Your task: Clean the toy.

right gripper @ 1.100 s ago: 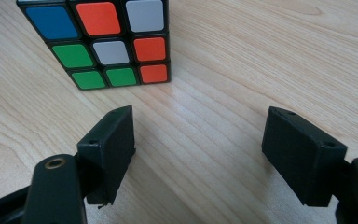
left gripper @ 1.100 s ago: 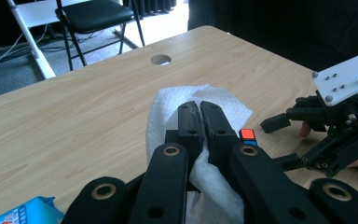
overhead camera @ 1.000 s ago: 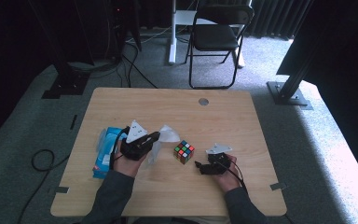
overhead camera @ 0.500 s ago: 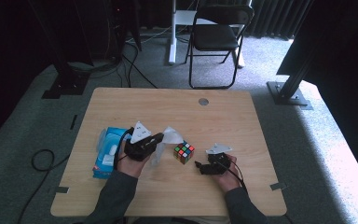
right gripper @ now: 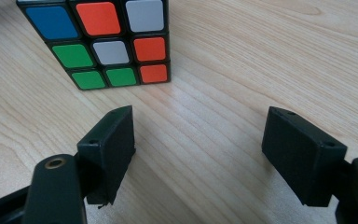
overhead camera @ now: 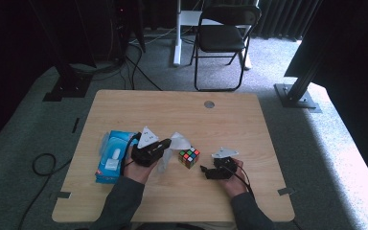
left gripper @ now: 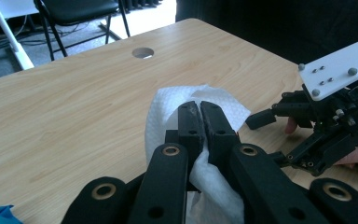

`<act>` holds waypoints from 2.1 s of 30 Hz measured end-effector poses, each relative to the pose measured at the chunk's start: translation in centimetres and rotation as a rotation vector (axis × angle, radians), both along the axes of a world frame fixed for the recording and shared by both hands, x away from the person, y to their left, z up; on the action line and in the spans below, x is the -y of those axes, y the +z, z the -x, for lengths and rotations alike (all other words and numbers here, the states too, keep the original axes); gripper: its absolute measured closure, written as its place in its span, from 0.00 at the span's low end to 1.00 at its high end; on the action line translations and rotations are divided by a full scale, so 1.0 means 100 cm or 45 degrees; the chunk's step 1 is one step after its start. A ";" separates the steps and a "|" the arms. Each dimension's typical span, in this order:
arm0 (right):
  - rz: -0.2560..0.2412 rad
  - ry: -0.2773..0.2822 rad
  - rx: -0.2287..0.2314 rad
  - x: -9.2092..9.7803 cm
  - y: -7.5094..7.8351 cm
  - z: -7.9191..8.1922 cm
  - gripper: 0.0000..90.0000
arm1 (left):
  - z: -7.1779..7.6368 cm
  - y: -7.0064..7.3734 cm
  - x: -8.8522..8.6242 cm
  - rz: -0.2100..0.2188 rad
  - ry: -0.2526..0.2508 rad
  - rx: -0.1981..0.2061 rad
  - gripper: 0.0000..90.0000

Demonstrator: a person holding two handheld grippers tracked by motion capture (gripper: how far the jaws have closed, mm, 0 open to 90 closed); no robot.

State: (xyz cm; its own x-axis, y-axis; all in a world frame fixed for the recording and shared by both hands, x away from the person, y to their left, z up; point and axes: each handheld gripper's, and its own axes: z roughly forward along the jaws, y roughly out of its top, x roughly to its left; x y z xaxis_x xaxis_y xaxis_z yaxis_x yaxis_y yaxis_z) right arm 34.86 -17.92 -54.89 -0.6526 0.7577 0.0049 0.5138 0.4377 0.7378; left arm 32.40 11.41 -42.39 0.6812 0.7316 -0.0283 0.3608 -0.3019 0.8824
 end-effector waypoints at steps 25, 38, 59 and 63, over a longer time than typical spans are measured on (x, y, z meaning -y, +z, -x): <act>0.001 0.000 0.001 0.000 0.000 0.000 0.28 | -0.002 -0.016 0.030 -0.044 -0.078 -0.037 0.98; -0.001 -0.003 -0.001 0.000 0.000 0.000 0.28 | -0.001 -0.009 0.040 -0.039 -0.115 -0.014 0.98; 0.000 -0.003 -0.002 0.000 0.000 0.000 0.28 | -0.012 0.001 0.054 -0.039 -0.142 -0.001 0.98; -0.001 -0.003 0.000 0.000 0.000 0.000 0.28 | -0.016 0.006 0.060 -0.034 -0.152 0.007 0.98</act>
State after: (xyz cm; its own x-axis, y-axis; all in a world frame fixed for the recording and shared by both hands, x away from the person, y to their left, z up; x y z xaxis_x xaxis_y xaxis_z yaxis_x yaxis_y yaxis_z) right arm 34.83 -17.90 -54.89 -0.6505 0.7595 0.0052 0.5150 0.4360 0.7380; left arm 34.03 5.45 -41.81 0.7634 0.6459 -0.0056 0.3161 -0.3660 0.8753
